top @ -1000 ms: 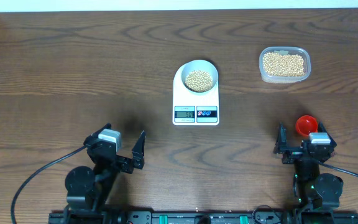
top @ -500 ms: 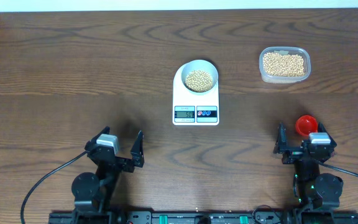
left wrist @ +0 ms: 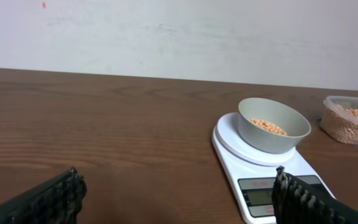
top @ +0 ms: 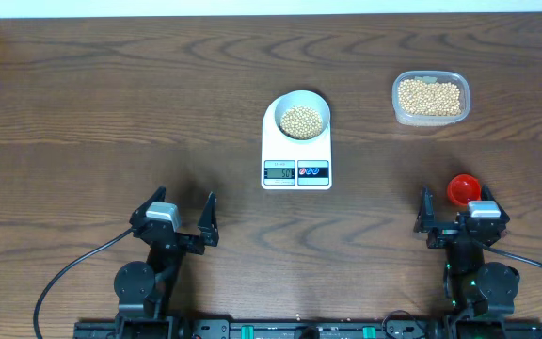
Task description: Scoop item into bowl and weigh 50g on scale
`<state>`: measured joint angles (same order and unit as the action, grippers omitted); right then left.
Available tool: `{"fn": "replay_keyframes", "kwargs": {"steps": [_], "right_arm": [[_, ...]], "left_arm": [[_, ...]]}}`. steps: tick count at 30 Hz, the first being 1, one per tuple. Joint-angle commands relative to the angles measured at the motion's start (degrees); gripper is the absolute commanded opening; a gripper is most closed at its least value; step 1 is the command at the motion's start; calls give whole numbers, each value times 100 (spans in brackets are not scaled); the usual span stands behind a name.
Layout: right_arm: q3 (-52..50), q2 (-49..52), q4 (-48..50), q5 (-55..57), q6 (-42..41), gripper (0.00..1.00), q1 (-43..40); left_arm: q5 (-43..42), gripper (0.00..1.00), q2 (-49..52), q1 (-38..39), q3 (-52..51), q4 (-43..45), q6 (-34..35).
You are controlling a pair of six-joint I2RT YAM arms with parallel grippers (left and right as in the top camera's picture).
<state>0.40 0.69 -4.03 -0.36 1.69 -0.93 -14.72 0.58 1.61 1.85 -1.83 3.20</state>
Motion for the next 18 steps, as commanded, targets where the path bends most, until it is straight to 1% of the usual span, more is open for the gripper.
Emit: {"fn": "replay_keyframes", "kwargs": {"steps": [1, 5, 8, 9, 18], "right_arm": [[-11, -42, -22, 42, -81, 99, -15], [-11, -42, -22, 42, -81, 99, -15], [-11, -42, -22, 42, -81, 99, -15], [-11, -42, -20, 42, -81, 99, -15], [-11, -42, -22, 42, -81, 99, -15]], "left_arm": [[295, 98, -52, 4, -162, -116, 57], [686, 98, -52, 2, -162, -157, 83], [1067, 98, -52, 4, -162, -208, 522], [1119, 98, -52, 4, -162, -216, 573], [1137, 98, -52, 9, -162, -221, 542]]}}
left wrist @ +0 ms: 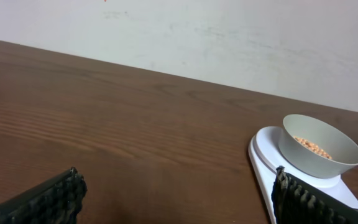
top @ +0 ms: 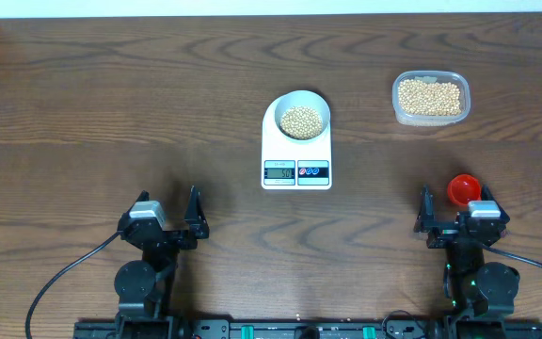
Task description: Scoop item into bowl and weigh 50g on scale
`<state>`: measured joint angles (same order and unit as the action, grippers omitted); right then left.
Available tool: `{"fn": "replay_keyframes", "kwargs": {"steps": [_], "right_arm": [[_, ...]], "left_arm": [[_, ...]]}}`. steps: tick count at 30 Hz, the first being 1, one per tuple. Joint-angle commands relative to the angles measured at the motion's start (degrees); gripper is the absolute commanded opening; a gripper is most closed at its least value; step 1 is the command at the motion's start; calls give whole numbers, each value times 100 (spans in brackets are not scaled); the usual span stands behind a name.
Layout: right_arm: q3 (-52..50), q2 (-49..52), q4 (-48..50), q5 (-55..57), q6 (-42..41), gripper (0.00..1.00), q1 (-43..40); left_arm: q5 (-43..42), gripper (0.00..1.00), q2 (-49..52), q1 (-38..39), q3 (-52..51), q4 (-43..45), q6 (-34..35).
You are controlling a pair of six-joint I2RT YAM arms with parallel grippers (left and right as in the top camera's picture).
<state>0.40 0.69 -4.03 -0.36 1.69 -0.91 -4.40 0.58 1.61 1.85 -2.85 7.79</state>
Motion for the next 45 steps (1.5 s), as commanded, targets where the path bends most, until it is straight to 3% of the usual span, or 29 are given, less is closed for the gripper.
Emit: {"fn": "replay_keyframes", "kwargs": {"steps": [1, 6, 45], "right_arm": [[-11, -42, -22, 42, -81, 99, -17], [-11, -42, -22, 42, -81, 99, -17], [-11, -42, -20, 42, -81, 99, -17]], "left_arm": [[105, 98, -52, 9, -162, -116, 83], [-63, 98, -52, 11, -162, -114, -197], [-66, 98, -31, -24, -162, -90, -195]]}}
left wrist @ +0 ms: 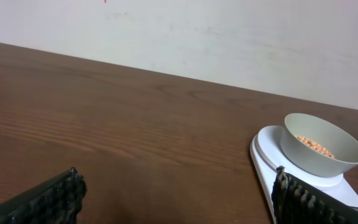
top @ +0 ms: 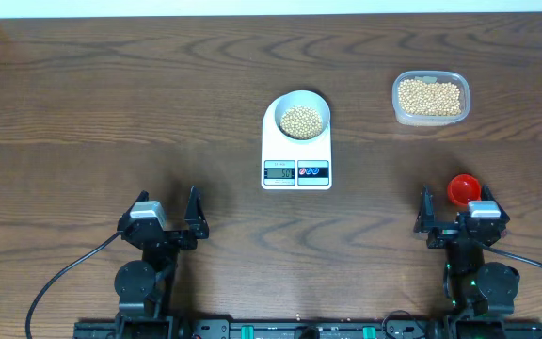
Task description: Scoop item into bowl and weigh 50g on scale
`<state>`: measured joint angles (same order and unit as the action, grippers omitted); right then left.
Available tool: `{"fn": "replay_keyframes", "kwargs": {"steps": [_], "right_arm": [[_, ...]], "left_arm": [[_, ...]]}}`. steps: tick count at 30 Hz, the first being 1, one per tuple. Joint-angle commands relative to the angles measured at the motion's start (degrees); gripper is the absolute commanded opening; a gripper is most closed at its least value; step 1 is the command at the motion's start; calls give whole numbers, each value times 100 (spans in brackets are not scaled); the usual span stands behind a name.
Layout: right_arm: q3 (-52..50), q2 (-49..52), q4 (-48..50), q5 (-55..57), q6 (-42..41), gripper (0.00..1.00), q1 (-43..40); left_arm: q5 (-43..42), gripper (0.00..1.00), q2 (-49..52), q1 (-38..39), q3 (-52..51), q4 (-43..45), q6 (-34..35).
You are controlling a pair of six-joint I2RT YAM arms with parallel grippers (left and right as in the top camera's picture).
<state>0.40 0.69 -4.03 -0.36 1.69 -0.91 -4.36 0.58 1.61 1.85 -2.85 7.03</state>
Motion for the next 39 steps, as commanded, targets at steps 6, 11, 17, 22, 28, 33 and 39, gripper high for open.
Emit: {"fn": "replay_keyframes", "kwargs": {"steps": [6, 11, 17, 22, 28, 33, 39], "right_arm": [[-11, -42, -20, 42, -81, 99, -17], [-11, -42, -20, 42, -81, 99, -17], [-11, -42, -22, 42, -81, 99, -17], [-11, -42, -22, 42, -81, 99, -17], [-11, -42, -22, 42, -81, 99, -17], [-11, -42, -22, 42, -81, 99, -17], [-11, -42, -22, 42, -81, 99, -17]], "left_arm": [[-70, 98, -31, -24, -162, -90, -118], [-70, 98, -31, -24, -162, -90, -118], [-70, 98, -31, -24, -162, -90, -118], [-70, 98, -31, -24, -162, -90, -118], [-70, 98, -31, -24, -162, -90, -118], [-70, 98, -28, -24, -162, -90, -118], [-70, 98, -28, -24, -162, -90, -118]]}}
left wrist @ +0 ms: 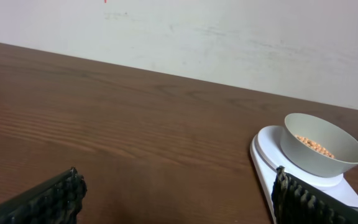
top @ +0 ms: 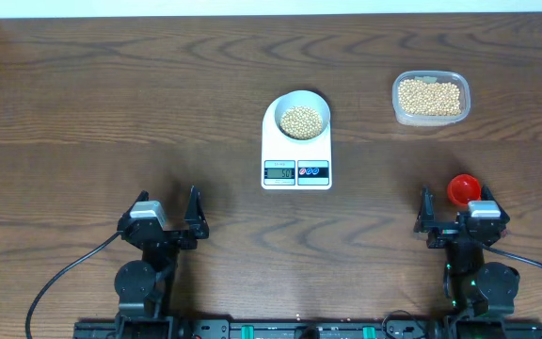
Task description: Scoop item into bowl and weigh 50g on scale
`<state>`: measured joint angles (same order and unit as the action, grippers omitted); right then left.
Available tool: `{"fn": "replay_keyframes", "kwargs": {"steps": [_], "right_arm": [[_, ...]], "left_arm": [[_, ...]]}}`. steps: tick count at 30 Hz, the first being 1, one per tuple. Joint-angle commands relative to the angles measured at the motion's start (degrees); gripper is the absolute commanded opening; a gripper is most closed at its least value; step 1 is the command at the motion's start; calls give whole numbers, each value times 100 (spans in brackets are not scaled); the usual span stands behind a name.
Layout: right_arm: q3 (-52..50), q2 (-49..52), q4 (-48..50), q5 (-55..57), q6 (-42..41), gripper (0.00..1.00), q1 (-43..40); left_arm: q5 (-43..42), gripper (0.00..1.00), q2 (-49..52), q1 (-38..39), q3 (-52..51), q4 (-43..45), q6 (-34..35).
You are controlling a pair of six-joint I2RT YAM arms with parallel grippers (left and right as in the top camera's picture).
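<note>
A white scale (top: 296, 151) stands mid-table with a grey bowl (top: 300, 116) of pale beans on it; the left wrist view shows the same bowl (left wrist: 322, 145) at the right. A clear tub (top: 430, 98) of beans sits at the far right. A red scoop (top: 463, 188) lies just ahead of my right gripper (top: 454, 215), whose fingers stand apart beside it. My left gripper (top: 167, 211) rests open near the front left, nothing between its fingers (left wrist: 55, 198).
The scale's display (top: 279, 170) faces the front edge. Both arm bases and their cables sit along the near edge. A pale wall (left wrist: 179, 37) rises behind the table.
At first my left gripper was open and angled toward the scale. By 2.8 s ago it had drawn back and turned left, its fingers closer together but still open. Nothing has moved after that; the right arm, scoop, bowl and tub kept their places.
</note>
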<state>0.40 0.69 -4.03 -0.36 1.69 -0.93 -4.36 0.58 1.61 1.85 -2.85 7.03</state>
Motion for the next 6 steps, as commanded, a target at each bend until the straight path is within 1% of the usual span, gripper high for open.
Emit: {"fn": "replay_keyframes", "kwargs": {"steps": [1, 6], "right_arm": [[-11, -42, -20, 42, -81, 99, -15], [-11, -42, -22, 42, -81, 99, -15]], "left_arm": [[-70, 98, -28, -24, -162, -90, -118], [-70, 98, -28, -24, -162, -90, -118]]}}
